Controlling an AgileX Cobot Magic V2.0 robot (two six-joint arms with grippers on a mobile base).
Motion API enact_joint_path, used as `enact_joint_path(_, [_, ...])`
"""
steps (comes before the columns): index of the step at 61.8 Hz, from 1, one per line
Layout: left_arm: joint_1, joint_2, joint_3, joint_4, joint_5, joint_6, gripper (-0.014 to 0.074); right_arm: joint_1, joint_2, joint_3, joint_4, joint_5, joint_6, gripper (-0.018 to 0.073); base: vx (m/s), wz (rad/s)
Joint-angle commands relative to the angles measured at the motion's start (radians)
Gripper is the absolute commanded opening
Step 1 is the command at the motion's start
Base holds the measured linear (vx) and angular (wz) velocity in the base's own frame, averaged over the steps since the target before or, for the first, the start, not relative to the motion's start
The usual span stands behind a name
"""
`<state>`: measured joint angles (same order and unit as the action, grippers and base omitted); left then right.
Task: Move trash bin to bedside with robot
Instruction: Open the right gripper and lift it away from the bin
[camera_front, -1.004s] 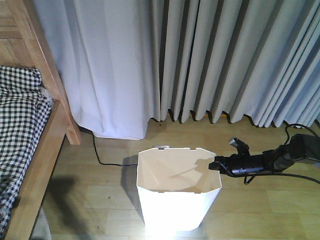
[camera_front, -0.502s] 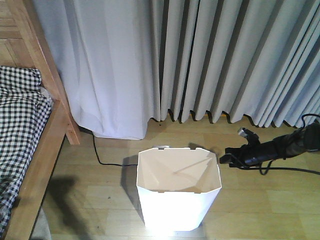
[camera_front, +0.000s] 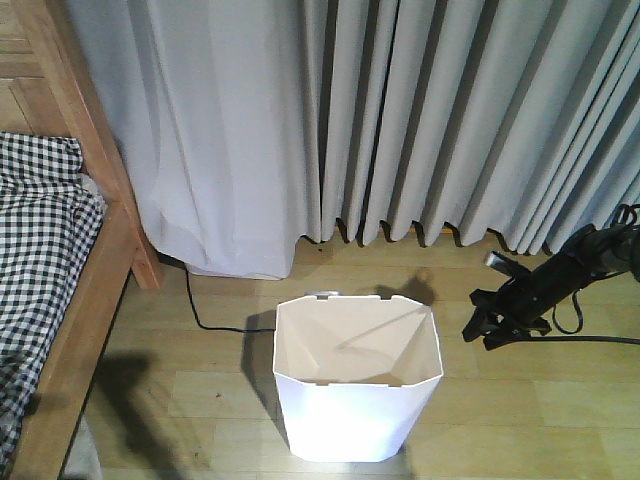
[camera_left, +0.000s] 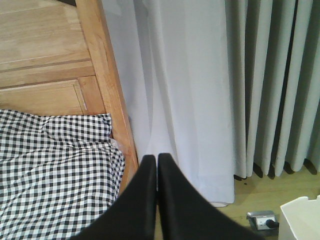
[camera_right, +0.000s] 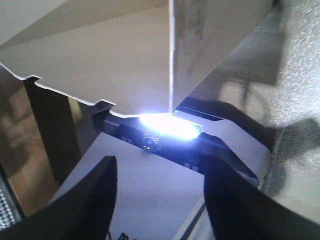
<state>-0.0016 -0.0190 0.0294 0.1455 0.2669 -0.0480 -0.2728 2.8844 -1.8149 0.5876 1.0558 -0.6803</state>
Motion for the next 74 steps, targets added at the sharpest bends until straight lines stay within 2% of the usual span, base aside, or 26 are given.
enact_joint_path(1, [-0.006,-0.010,0.029,-0.005,-0.073,-0.008,-0.0006,-0.014,-0.084,-0.014,0.039,0.011,0.048,0.0384,0.00,0.00])
enact_joint_path(6, [-0.006,-0.010,0.029,-0.005,-0.073,-0.008,-0.0006,-0.027,-0.116,-0.010,-0.001,-0.056,0.163,0.0384,0.00,0.00])
enact_joint_path(10, [-0.006,-0.010,0.029,-0.005,-0.073,-0.008,-0.0006,-0.029,-0.159,-0.010,-0.101,-0.095,0.290,0.0384,0.00,0.00])
enact_joint_path(13, [-0.006,-0.010,0.029,-0.005,-0.073,-0.008,-0.0006,-0.024,-0.198,-0.010,-0.211,-0.116,0.378,0.0384,0.00,0.00])
enact_joint_path(21, [-0.006,-0.010,0.029,-0.005,-0.073,-0.008,-0.0006,0.032,-0.343,-0.010,-0.588,-0.139,0.630,0.0384,0.00,0.00])
enact_joint_path(26, [-0.006,-0.010,0.029,-0.005,-0.073,-0.008,-0.0006,0.059,-0.436,-0.010,-0.703,-0.139,0.742,0.0384,0.00,-0.01])
enact_joint_path(36, [-0.006,-0.010,0.029,-0.005,-0.073,-0.008,-0.0006,0.067,-0.632,0.085,-0.729,-0.194,0.761,0.0384,0.00,0.00])
enact_joint_path(56, [-0.006,-0.010,0.029,-0.005,-0.073,-0.008,-0.0006,0.068,-1.147,0.578,-0.704,-0.650,0.721,0.0384,0.00,0.00])
enact_joint_path(74, [-0.006,-0.010,0.029,-0.005,-0.073,-0.008,-0.0006,0.068,-1.540,0.910,-0.683,-0.844,0.708,0.0384,0.00,0.00])
